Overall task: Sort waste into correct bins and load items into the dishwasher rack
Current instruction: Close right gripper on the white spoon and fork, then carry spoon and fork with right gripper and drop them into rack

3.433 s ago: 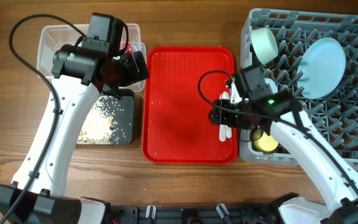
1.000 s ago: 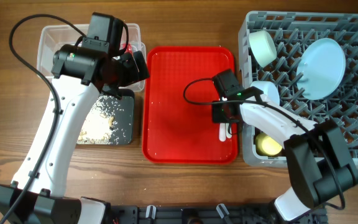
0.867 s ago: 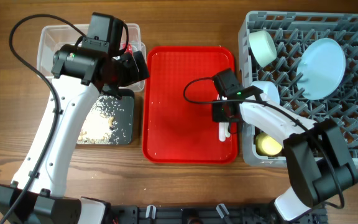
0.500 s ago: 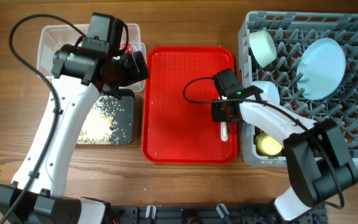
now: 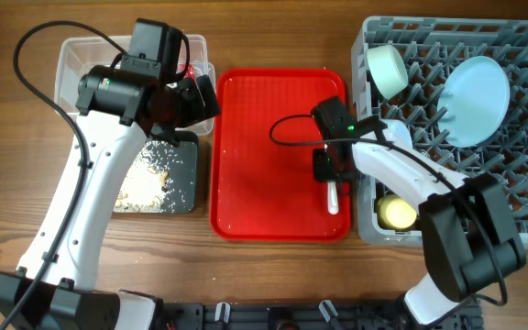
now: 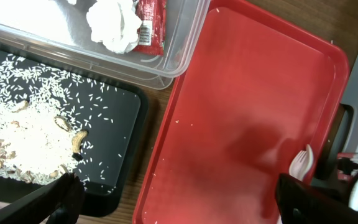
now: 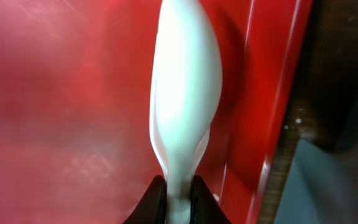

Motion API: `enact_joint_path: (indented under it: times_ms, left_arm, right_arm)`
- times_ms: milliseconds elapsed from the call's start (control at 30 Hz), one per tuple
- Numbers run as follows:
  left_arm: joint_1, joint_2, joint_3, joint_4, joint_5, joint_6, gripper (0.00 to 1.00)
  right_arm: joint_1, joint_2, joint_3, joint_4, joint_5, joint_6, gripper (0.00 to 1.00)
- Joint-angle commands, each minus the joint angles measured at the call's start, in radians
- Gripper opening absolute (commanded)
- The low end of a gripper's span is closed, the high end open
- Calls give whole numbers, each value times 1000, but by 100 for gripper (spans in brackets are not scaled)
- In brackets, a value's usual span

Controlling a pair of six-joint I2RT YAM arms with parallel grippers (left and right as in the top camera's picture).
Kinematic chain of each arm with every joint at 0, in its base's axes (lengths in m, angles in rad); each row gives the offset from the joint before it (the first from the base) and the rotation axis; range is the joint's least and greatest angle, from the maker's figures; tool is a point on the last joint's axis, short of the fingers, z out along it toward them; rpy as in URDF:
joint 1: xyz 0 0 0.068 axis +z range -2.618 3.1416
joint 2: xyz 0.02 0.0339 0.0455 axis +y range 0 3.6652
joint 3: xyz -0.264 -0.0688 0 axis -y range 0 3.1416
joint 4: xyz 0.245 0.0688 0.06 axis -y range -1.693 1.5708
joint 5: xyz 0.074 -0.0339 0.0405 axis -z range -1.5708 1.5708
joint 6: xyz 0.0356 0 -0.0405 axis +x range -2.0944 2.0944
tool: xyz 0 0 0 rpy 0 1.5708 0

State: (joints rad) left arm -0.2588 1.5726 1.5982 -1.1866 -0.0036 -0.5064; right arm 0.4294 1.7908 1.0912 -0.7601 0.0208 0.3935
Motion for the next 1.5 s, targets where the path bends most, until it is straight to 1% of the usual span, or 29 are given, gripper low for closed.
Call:
enact_joint_path:
  times_ms: [0,233,400,600,733,800,867,933,1133,1200,1267,1333,1433,1467]
  left_arm:
    - [4,-7,10,0,-17,4,100]
    - [4,-7,10,0,-17,4,100]
    - [4,-7,10,0,-17,4,100]
    - [4,-7,10,0,-17,4,100]
    - [4,-7,10,0,-17,4,100]
    - [4,-7,10,0,-17,4,100]
    - [4,-7,10,0,-17,4,100]
    - [4,-7,10,0,-17,4,100]
    - [4,-8,10,0,-17,4,100]
    - [4,-7,10,0,-17,4,100]
    - [4,-7,10,0,-17,4,100]
    - [4,-7,10,0,-17,4,100]
    - [4,-7,10,0,-17,4,100]
    - [4,-7,10,0,-17,4,100]
  right_arm:
    - [2,-81,76,-34,-14,-22,4]
    - [2,-153,83,-48,-19,-24,4]
    - [-22,-255,97,-84,-21,-18,4]
    - [-144,-437,114,-150,50,-65,4]
    - [-241,-498,114,-175,145,-130,4]
    - [-279,-499,113,-175,194,-172,4]
    - [-320,-485,111,-153,233,-257,4]
    - [-344,-469,111,-115,234,-306,4]
    - [-407,-391,111,41,284,-528,4]
    - [-422,-352,111,63,330,-581,4]
    - [-432,-326,111,61,361,-583,4]
    - [-436,-295,111,51,360,-622,4]
    - [-436,-261,111,45,360,-632,4]
    - [-436,-257,111,45,360,-632,8]
